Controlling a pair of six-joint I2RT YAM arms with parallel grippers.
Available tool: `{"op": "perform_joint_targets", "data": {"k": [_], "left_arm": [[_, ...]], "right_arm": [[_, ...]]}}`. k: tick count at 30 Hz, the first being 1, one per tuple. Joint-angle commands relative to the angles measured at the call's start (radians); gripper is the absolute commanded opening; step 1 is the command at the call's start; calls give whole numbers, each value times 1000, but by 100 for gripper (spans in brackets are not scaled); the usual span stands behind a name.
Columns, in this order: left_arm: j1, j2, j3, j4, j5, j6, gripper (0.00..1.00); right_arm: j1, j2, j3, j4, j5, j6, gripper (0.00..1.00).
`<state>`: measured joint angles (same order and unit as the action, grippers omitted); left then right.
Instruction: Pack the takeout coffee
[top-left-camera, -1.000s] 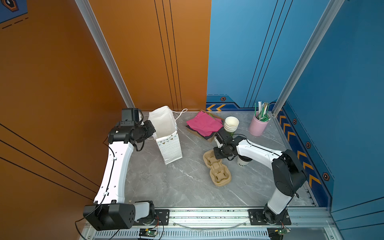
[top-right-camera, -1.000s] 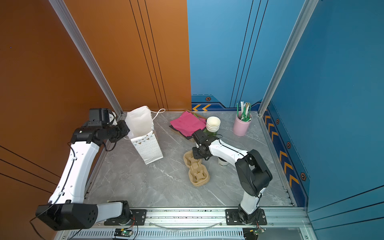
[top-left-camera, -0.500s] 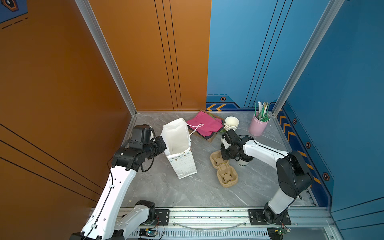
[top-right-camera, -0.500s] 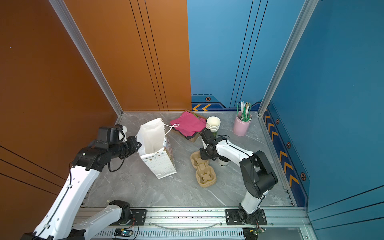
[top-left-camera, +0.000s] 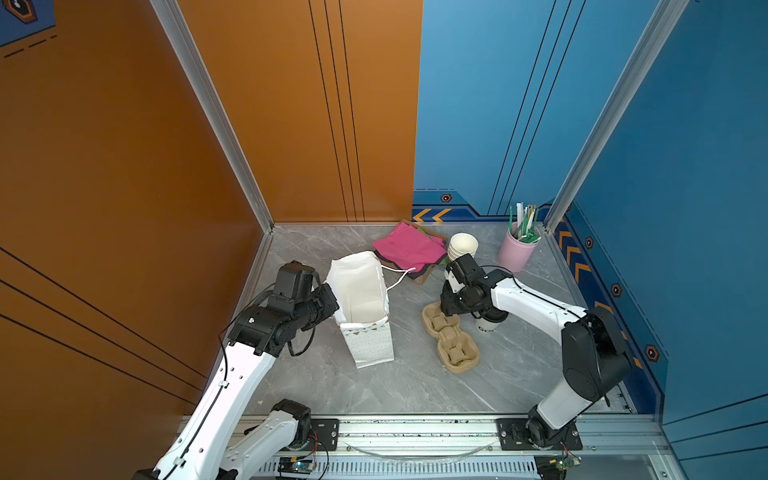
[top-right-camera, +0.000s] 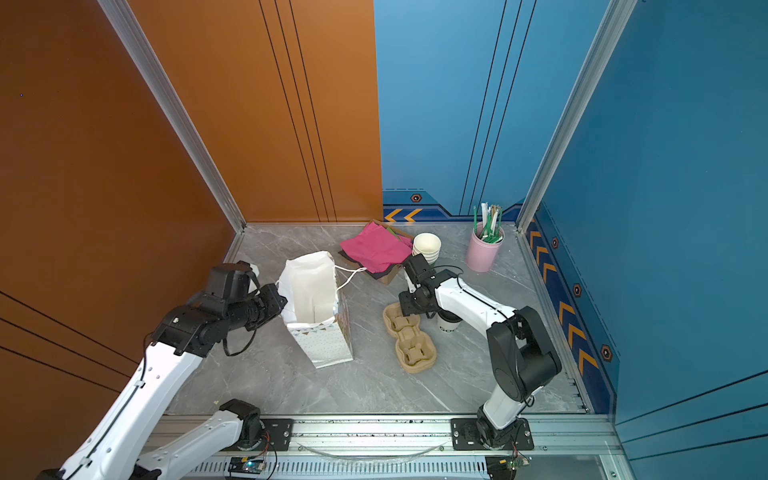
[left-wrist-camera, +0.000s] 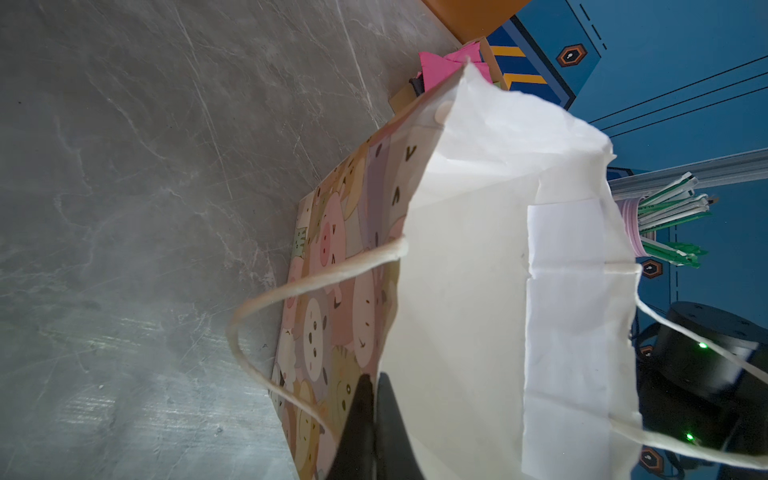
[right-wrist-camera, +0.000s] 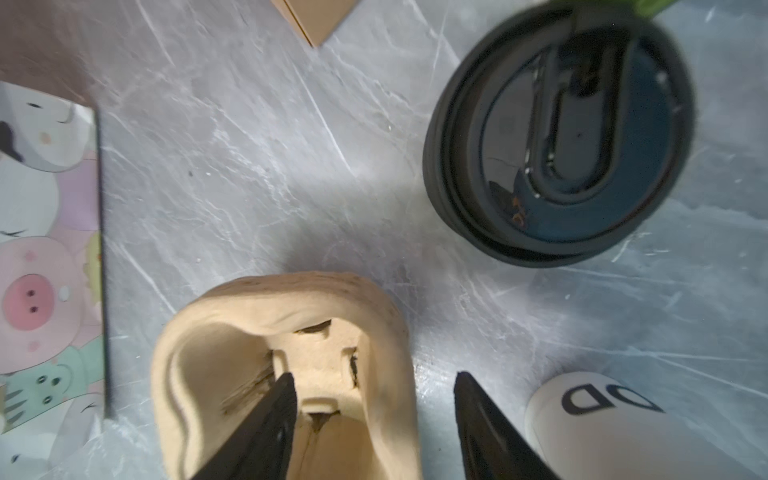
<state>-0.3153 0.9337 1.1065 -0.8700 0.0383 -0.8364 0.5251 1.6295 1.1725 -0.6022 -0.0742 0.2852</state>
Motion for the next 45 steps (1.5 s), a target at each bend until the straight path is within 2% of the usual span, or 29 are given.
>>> {"op": "perform_joint_targets", "data": {"k": [1, 6, 13, 24, 42, 45], "left_arm": [[-8, -10, -32, 16, -39, -19, 0], [-9, -1, -52, 39, -27, -25, 0], [-11, 2, -65, 72, -21, -34, 0], [-11, 8, -66, 87, -18, -32, 0], [-14, 19, -69, 104, -14, -30, 0], [-14, 20, -69, 104, -15, -30, 0]], "right_arm": [[48, -80, 56, -71, 79, -9, 66], [108, -155, 44, -149, 164, 10, 66], [156, -192, -45, -189, 177, 53, 63], [170, -165, -125, -186, 148, 77, 60], [170, -88, -130, -139, 65, 85, 52], [201, -89, -126, -136, 58, 88, 52]]}}
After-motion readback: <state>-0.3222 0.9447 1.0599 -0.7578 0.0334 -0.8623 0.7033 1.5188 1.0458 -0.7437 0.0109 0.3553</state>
